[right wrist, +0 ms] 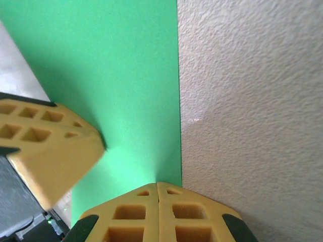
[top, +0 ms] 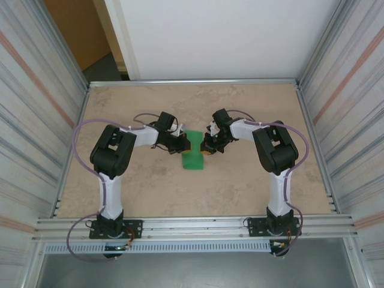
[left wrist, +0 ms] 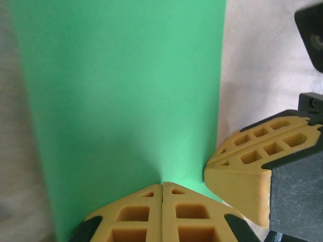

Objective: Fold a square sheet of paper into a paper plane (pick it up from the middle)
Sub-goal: First fold the square sheet of paper in half at the center of the table.

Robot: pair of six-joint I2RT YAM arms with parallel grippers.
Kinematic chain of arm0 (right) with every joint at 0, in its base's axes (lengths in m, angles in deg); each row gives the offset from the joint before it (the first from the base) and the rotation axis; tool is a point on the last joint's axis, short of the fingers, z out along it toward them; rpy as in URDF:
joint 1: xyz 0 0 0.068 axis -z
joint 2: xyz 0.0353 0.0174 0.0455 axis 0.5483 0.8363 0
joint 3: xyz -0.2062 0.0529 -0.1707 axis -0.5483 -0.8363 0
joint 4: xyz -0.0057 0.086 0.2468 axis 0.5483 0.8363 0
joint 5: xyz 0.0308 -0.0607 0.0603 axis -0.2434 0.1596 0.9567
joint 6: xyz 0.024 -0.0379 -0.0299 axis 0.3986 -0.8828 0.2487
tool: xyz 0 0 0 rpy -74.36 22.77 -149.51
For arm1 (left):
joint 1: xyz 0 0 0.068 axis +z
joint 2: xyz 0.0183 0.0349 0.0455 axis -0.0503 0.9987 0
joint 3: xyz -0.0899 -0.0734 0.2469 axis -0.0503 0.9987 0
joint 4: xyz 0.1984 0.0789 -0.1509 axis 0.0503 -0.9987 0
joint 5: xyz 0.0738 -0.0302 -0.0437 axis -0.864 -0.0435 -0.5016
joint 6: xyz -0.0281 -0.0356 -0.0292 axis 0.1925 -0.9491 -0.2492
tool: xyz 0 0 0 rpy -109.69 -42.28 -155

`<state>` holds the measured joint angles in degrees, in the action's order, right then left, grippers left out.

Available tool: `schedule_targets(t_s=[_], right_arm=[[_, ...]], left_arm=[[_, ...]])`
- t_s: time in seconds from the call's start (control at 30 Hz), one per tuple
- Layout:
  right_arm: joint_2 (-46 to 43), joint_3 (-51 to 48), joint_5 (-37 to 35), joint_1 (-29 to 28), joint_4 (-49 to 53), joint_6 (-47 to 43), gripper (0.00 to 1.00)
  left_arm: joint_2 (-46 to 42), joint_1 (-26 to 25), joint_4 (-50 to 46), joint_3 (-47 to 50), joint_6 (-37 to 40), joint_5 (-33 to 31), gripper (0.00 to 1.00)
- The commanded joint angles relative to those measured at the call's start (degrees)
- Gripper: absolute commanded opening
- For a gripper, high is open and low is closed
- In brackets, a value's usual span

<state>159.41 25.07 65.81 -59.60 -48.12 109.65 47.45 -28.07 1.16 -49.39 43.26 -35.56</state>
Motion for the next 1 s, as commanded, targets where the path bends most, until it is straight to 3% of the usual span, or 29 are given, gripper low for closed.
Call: schedule_targets(t_s=[0.0,0.17,0.4,0.7,0.97], right_arm=[[9.85,-6.56,-18.14,-1.34,9.28,-0.03,0.01],[9.84,-6.63,-18.15,-1.32,9.19,-0.20,0.01],[9.89,-6.82,-18.13,-1.34,9.11,-0.20,0.01],[10.09,-6.91,-18.29,-1.34,9.10,-0.12,0.01],[10.07,-6.90,-18.37,-1.16,9.12,-0.37,0.01]], left_arm=[[-0.49,4.27,-1.69,1.15,0.82,-2.42,0.00],[-3.92,8.41,-2.36,3.91,1.41,-2.79,0.00],[-9.06,4.43,3.75,3.51,-0.95,1.23,0.00],[0.07,-0.56,7.77,-2.01,-5.43,1.49,0.00],[4.97,4.59,3.02,-3.78,-3.74,-1.07,0.00]])
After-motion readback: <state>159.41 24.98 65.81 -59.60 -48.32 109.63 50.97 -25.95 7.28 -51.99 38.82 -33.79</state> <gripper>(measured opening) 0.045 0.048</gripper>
